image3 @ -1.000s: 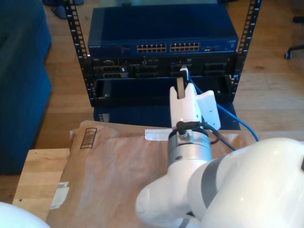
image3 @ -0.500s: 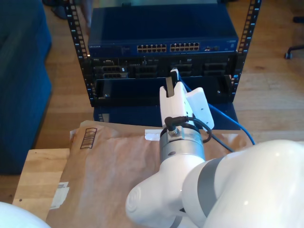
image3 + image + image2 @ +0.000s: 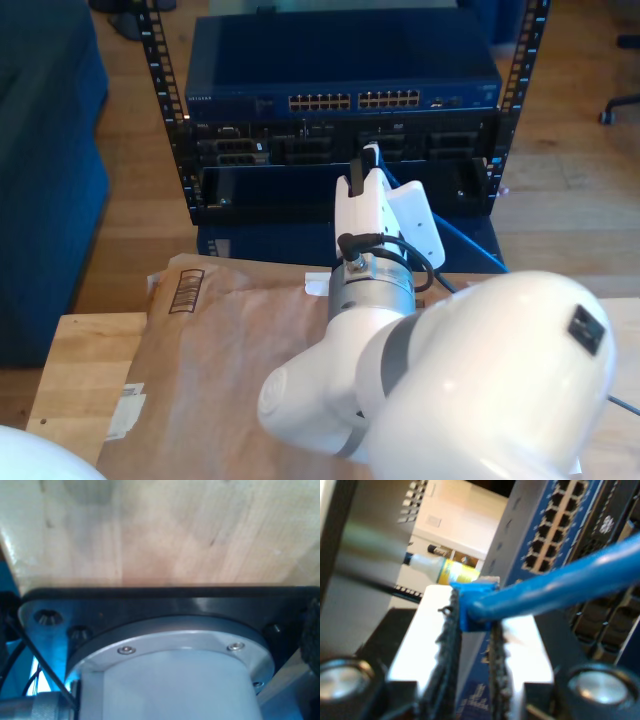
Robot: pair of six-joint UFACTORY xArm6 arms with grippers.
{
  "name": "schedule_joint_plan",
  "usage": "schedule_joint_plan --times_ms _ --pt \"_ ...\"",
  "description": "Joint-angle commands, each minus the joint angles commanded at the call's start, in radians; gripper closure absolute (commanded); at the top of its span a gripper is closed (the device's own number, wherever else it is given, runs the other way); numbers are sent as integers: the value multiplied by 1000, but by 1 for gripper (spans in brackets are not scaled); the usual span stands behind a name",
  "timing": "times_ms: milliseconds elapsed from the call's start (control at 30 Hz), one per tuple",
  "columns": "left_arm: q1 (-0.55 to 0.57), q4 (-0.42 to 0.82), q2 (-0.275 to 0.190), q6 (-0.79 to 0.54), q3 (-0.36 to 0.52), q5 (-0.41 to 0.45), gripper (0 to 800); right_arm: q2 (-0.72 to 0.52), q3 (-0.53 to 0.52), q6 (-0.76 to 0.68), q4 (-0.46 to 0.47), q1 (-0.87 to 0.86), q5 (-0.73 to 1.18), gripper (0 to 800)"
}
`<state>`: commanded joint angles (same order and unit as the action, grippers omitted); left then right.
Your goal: Grab the cable and plug it in
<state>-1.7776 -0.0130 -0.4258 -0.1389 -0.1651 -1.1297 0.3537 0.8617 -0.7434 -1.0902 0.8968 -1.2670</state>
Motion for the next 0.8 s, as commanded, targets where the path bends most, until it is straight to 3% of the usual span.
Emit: schedule_joint_plan --times_ms 100,233,800 --pt "0 0 0 0 0 0 0 14 -3 -52 52 -3 0 800" --pt "0 0 0 0 0 0 0 14 -68 -229 282 -57 -20 800" --pt "0 0 2 0 0 0 0 -9 -91 -308 275 -58 -64 800"
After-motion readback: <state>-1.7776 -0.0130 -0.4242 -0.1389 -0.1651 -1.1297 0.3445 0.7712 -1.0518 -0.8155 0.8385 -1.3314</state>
